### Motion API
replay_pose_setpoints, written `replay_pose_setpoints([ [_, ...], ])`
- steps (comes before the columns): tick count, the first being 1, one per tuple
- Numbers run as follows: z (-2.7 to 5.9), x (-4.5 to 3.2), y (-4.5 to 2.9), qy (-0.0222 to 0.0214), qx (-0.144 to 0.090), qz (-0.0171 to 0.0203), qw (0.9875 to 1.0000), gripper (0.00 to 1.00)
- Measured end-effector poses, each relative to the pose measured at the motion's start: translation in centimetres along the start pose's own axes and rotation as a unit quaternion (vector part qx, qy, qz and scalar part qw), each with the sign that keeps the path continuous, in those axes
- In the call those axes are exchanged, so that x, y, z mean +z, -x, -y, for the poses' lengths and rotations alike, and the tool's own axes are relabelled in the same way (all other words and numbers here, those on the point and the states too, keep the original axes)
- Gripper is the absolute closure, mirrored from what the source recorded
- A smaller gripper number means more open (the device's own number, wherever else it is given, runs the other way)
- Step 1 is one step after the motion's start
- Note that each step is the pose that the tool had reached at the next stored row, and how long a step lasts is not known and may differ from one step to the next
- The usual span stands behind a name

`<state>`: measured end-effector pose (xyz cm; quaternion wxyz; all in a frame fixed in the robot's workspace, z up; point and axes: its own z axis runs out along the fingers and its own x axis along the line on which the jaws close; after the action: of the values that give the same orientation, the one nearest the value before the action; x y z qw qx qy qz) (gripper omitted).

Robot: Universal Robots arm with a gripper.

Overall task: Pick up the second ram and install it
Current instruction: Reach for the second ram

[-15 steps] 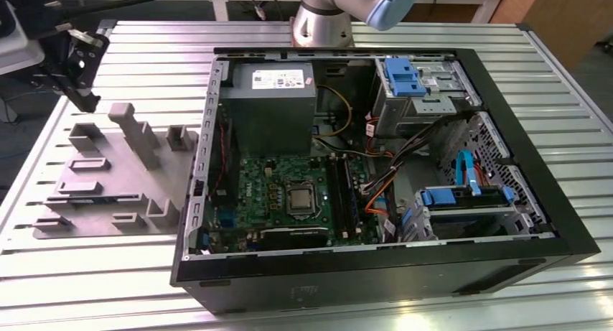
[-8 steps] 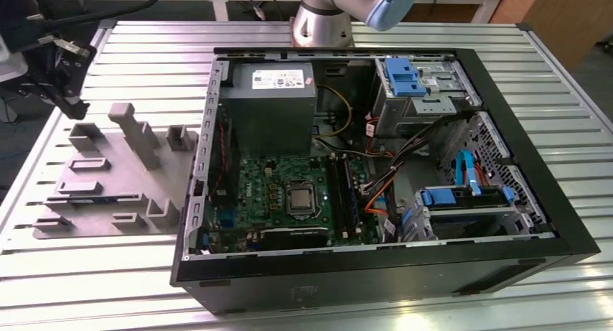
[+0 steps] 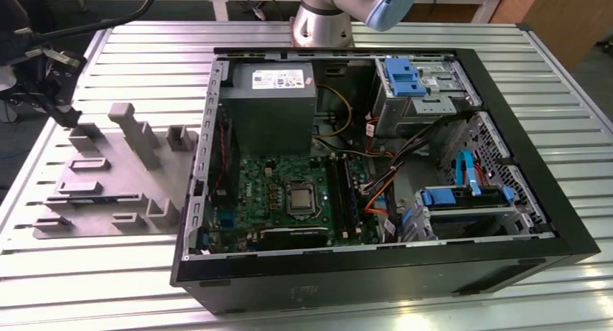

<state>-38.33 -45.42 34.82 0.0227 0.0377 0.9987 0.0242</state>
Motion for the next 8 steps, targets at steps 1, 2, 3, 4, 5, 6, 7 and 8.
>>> replay_pose_setpoints([
  [1,0.05,0.11,-0.14,0.0001,0.0,0.0001,1.0,0.89],
  [2,0.11,0.22,-0.29,0.0,0.0,0.0,1.0,0.89],
  [3,0.18,0.34,-0.42,0.0,0.0,0.0,1.0,0.89],
  [4,0.23,0.45,-0.55,0.0,0.0,0.0001,1.0,0.89],
  [5,0.3,0.55,-0.67,0.0,0.0,0.0,1.0,0.89],
  [6,0.37,0.64,-0.79,0.0001,0.0,0.0001,1.0,0.89],
  [7,0.42,0.73,-0.91,0.0,0.0,0.0,1.0,0.89],
  [8,0.47,0.81,-1.03,0.0,0.0,0.0,1.0,0.89],
])
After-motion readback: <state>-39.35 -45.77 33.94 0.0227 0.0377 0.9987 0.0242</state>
